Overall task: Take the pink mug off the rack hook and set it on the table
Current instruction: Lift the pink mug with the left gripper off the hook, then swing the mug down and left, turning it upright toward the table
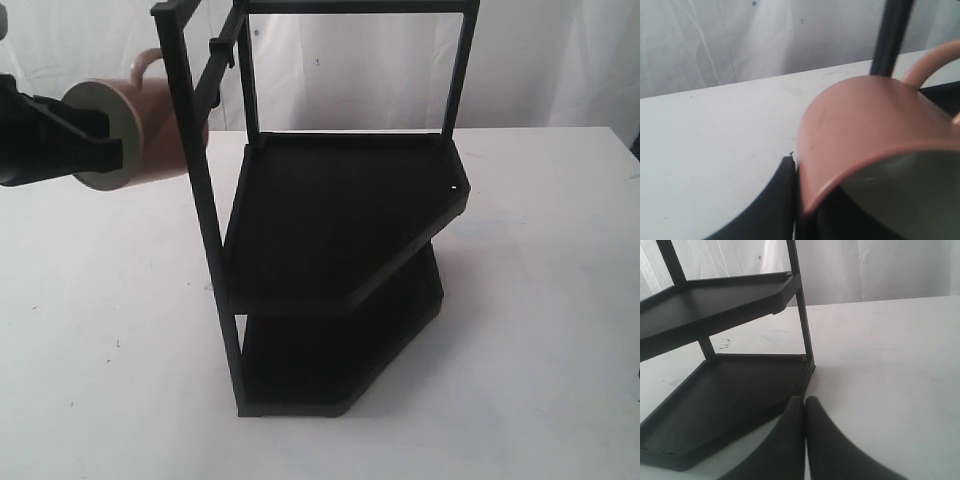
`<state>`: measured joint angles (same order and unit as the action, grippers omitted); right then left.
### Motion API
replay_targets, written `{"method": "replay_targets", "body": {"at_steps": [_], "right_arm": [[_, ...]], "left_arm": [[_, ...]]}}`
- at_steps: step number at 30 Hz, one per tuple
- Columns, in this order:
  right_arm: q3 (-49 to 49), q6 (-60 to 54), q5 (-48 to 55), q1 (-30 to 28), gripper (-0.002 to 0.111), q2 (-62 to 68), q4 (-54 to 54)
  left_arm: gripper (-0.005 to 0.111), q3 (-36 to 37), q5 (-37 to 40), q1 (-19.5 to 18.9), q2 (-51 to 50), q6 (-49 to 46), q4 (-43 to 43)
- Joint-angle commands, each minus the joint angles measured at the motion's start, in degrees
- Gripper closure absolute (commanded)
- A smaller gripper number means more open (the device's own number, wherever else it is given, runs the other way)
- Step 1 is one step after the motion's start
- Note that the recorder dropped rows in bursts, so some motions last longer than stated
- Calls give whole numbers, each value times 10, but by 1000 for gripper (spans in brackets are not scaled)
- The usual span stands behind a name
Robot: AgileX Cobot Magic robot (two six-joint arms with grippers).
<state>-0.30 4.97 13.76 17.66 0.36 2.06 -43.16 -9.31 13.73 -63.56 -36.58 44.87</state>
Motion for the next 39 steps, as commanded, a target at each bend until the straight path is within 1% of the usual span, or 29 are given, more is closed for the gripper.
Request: {"method": "replay_targets", "body": {"at_steps": [1, 3, 6, 10, 13, 16, 19, 23, 26, 29, 34, 35, 39], "right_arm": [[3, -2, 0, -4, 108, -4, -6], [3, -2, 0, -4, 108, -4, -6], [3, -2, 0, -4, 108, -4, -6], [3, -2, 0, -4, 108, -4, -6], [3, -2, 0, -4, 108, -4, -6], [3, -2, 0, -4, 108, -4, -6], [3, -2, 0, -4, 108, -4, -6], [3, -2, 0, -4, 108, -4, -6], [3, -2, 0, -4, 108, -4, -6], [3, -2, 0, -4, 108, -4, -6], [3, -2, 0, -4, 108, -4, -6], [3, -2, 0, -4, 108, -4, -6], [3, -2, -1, -4, 108, -4, -6]], "left_arm": [[107, -2, 67, -58, 9, -57, 74], [107, -3, 118, -79, 9, -57, 71], [107, -3, 188, -99, 9, -57, 59], [107, -4, 262, -114, 9, -56, 39], [107, -20, 327, -127, 9, -47, 12], [107, -53, 391, -139, 9, -13, -35], [107, -94, 449, -147, 9, 37, -105], [107, -149, 546, -147, 9, 117, -230], [107, -177, 613, -147, 8, 140, -281], [107, -192, 655, -146, 8, 153, -290], [107, -192, 713, -141, 2, 154, -283], [107, -192, 719, -141, 1, 154, -271], [107, -167, 699, -141, -1, 138, -212]]}}
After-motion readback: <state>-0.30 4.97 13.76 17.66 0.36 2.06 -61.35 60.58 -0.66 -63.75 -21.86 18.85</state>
